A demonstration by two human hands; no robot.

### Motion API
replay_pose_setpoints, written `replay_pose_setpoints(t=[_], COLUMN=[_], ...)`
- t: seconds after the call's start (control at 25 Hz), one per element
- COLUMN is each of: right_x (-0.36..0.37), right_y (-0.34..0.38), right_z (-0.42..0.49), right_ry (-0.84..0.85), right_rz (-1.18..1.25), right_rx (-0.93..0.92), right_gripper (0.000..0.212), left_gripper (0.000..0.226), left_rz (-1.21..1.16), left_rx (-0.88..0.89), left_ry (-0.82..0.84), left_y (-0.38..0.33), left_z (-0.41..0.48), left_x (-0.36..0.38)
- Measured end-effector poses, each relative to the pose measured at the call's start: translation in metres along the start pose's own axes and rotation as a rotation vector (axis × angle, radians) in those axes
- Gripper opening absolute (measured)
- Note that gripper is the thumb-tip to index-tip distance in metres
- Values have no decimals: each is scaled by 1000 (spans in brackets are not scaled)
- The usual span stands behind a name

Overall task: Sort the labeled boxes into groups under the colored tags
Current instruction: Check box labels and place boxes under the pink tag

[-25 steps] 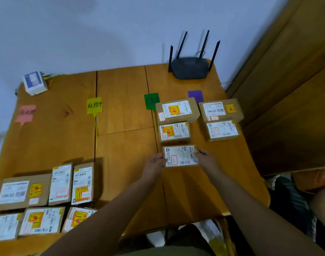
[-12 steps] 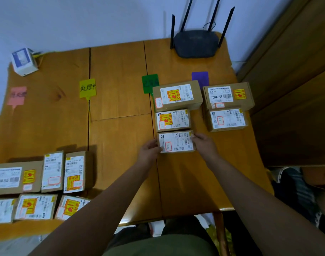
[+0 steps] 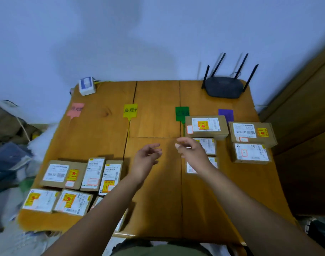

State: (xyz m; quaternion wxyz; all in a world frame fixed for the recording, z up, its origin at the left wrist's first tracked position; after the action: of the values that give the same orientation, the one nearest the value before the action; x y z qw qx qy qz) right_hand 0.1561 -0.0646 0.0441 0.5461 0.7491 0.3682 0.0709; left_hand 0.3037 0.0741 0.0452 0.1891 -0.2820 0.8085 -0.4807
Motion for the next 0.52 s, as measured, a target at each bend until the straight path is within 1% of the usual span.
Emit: replay_pose_setpoints(t=[0.12,0.24,0.4,0.52], right_x=[68,131,207,244], right_y=[29,39,34,11], right_z=[-6,-15,-30,-39], right_ry=[130,208,198,174], right_rz=[-36,-95,-92,-132], right_rx=[-43,-17,76,195], right_gripper=[26,29,31,33], left_gripper=[25,29,25,13], left_rz=[-49,-105,-90,-14], left_rx=[20,-2,-105,-159], left_ry=[-87,-174,-176,-175], left_y=[-13,-4,33,62], left_z=[-20,-32,-29,-21], left_x=[-67,-133,-210,-246])
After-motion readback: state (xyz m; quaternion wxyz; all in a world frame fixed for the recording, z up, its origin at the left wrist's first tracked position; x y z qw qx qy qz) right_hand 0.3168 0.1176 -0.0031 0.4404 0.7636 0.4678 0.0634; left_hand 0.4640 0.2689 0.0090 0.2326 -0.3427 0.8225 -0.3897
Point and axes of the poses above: each hand's wrist, its own z-axis towards the middle knuckle, its own x-axis out of the palm, y = z × x, the point moved 8 cm from there along z, towards the middle knuckle, and after that the axes turned 3 degrees about -z, right-handed, at the moved point
